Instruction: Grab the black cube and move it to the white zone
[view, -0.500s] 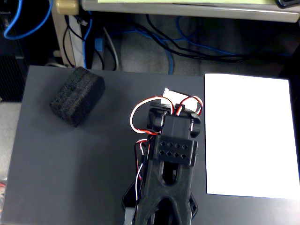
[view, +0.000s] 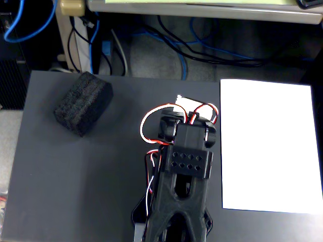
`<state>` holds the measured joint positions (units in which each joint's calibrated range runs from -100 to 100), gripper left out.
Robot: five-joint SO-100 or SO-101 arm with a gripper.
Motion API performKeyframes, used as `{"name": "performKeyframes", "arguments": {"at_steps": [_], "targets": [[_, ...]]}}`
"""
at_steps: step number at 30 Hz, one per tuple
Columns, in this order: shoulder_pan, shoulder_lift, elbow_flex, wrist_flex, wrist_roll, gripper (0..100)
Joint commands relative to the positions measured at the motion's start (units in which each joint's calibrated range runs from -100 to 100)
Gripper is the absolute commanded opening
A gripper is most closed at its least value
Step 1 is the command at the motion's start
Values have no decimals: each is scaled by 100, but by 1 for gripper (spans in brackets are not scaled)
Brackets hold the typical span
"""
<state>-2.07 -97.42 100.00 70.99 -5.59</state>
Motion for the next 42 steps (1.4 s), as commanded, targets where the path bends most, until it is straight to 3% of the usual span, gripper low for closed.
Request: {"name": "performKeyframes", "arguments": {"at_steps": [1, 12, 16, 19, 24, 30, 32, 36, 40, 42], "targets": [[52, -14, 0, -126, -18, 2], [-95, -23, -245, -1070, 35, 2], [-1383, 53, -2956, -1164, 297, 2], [-2288, 221, -4297, -461, 700, 2], [-3487, 3052, -4587, -478, 1035, 2], [-3620, 6705, -6555, -426, 1606, 2], [-4098, 7419, -6836, -41, 1769, 2], [-5143, 7781, -7126, 380, 1737, 2], [-5106, 7789, -7135, 380, 1784, 14], [-5084, 7856, -7271, 397, 1790, 15]]}}
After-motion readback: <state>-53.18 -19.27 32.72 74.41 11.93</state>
